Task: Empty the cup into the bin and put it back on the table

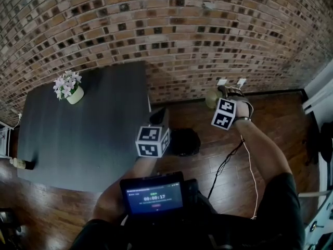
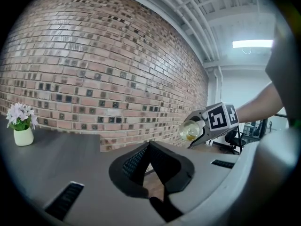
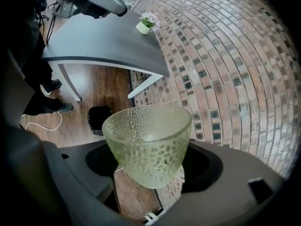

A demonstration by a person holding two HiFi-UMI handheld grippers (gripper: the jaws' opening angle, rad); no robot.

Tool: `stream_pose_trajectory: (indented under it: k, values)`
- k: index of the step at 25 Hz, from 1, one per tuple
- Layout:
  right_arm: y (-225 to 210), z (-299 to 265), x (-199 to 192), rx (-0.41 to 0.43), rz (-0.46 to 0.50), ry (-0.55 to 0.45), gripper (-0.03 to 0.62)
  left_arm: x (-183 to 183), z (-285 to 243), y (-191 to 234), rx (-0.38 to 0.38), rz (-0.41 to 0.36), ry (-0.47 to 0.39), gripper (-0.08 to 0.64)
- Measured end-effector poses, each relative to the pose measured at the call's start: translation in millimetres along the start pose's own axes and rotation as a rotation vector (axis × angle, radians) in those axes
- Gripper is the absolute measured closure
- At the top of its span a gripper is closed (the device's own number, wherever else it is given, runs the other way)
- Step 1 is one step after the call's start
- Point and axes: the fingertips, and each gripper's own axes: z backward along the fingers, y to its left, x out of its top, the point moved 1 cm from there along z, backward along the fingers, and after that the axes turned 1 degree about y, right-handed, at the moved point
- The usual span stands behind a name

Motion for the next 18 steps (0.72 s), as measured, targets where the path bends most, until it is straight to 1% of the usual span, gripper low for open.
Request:
stream_pose_trajectory:
  k: [8,13,18]
  values:
    - [-4,-4,2,-0.011,0.089,0.047,0.209,-1,-5,1,-0.016,0.022,0.002,0.563]
    - [-9,-5,3,-0.021,0.164,0.071,0.210,0,-7,1,-0.024,0.024,0.000,0.563]
    - [-12,-7,4,-0.032,0.199,0.082,0.210,-1,-7,4,-0.018,0.027,0.000,0.563]
